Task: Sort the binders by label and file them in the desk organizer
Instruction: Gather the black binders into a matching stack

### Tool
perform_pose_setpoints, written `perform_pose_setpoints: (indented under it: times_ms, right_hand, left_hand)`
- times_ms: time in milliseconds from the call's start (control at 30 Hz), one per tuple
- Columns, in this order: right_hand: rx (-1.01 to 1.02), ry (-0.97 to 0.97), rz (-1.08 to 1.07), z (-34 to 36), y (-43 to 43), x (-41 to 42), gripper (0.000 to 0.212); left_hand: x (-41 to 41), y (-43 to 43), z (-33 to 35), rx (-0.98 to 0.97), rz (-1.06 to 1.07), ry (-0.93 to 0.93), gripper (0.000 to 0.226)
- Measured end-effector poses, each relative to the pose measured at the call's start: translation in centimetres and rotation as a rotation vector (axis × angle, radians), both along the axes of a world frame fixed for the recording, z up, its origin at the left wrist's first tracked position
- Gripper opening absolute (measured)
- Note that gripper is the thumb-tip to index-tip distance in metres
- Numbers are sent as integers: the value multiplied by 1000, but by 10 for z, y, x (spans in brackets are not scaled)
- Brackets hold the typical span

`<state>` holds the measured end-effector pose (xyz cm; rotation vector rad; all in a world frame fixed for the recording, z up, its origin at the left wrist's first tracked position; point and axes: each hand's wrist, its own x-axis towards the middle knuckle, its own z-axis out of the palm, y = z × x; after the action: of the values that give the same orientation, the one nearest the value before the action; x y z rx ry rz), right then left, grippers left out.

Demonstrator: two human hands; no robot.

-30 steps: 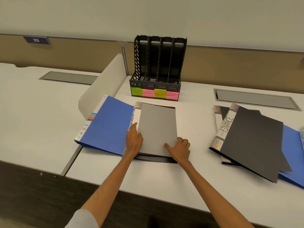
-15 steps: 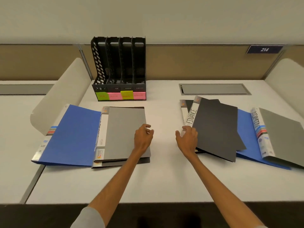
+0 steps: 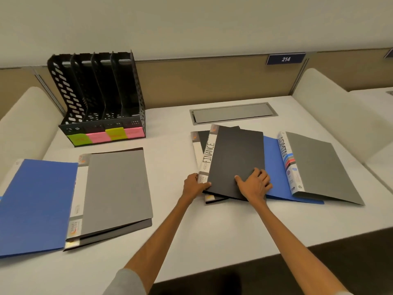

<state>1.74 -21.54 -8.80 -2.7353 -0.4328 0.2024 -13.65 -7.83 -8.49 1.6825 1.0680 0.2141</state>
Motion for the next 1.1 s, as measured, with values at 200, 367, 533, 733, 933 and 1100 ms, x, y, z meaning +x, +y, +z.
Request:
perform_pose_setpoints:
  times_ms: [200,367,533,733,933,1100]
  right_hand:
    - [17,36,-53,5,-15,39,95]
    - [26,25,-72,7,-24,65,99]
    - [13,28,-91,6,-27,81,101]
    - [33,4,-91,4,-26,85,101]
    - [108,-14,-104,7,-22,84,99]
    - [221,-13,-132,12,-22,84,96]
  left_hand:
    - [38,-18,-2,28,-13,-42,48]
    - [62,-22,-1,49,-31,-28,50]
    - [80,-21,1,79,-47,11,50]
    - [84,-17,8,105,-24,126,50]
    - [81,-12,14,117,12,124,47]
    - [81,-7,25,117,27,99,40]
